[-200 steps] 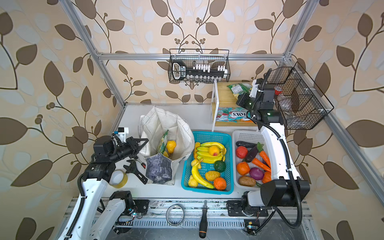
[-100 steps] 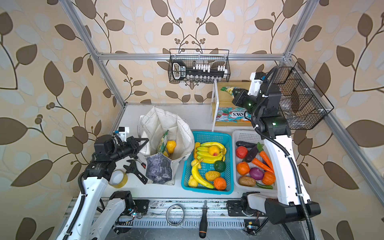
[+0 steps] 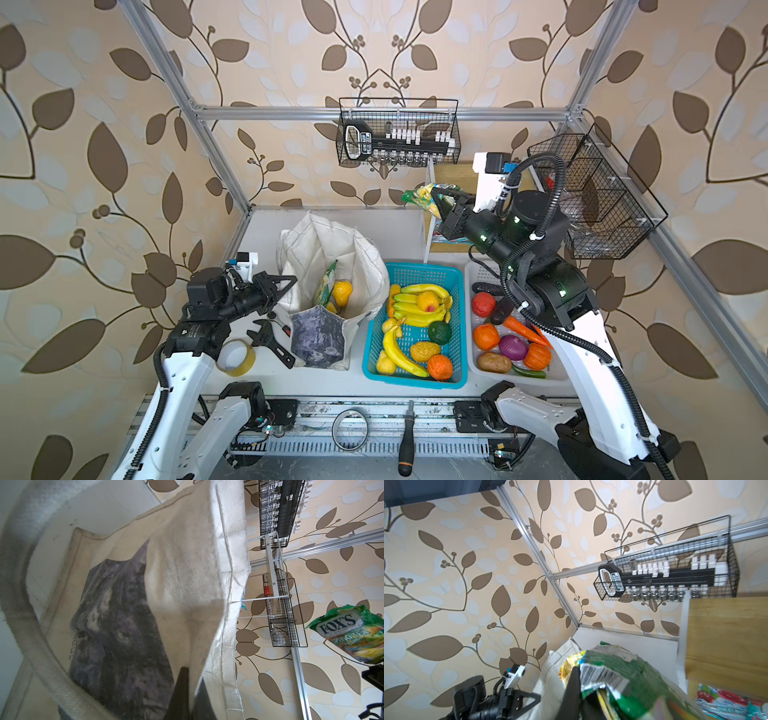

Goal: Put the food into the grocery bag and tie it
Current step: 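Lift the green candy bag off the shelf and carry it toward the tote bag, then lower the candy bag into the tote bag and open the right gripper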

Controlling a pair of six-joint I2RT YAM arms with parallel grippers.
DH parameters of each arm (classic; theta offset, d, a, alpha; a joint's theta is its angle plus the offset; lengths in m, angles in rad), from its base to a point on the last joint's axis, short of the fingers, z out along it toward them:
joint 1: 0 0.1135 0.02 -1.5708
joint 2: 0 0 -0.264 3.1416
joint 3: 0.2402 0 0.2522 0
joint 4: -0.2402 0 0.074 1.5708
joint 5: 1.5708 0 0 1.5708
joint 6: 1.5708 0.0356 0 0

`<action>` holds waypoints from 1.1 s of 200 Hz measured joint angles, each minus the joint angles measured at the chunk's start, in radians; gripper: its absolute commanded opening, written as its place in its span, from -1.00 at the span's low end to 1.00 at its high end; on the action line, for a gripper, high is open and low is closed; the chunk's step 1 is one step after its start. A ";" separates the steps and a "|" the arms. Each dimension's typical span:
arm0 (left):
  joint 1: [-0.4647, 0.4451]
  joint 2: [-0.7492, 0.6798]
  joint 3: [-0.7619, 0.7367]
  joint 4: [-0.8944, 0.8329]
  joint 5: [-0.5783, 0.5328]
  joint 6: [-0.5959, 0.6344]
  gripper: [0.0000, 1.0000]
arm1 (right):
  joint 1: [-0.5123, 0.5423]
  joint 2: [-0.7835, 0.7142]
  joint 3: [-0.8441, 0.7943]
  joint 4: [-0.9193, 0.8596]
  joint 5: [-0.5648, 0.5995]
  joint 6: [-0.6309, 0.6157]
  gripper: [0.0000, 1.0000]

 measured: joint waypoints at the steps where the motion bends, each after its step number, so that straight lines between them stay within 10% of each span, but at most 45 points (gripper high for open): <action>1: 0.000 0.000 0.000 0.000 0.000 0.000 -1.00 | 0.003 0.000 0.000 0.000 0.000 0.000 -1.00; 91: 0.000 0.040 0.056 -0.055 -0.006 0.033 -1.00 | 0.439 0.105 -0.151 0.081 0.165 -0.024 -1.00; 220: 0.000 0.051 0.096 -0.122 -0.018 0.090 -1.00 | 0.470 0.525 -0.210 0.204 0.201 -0.026 -1.00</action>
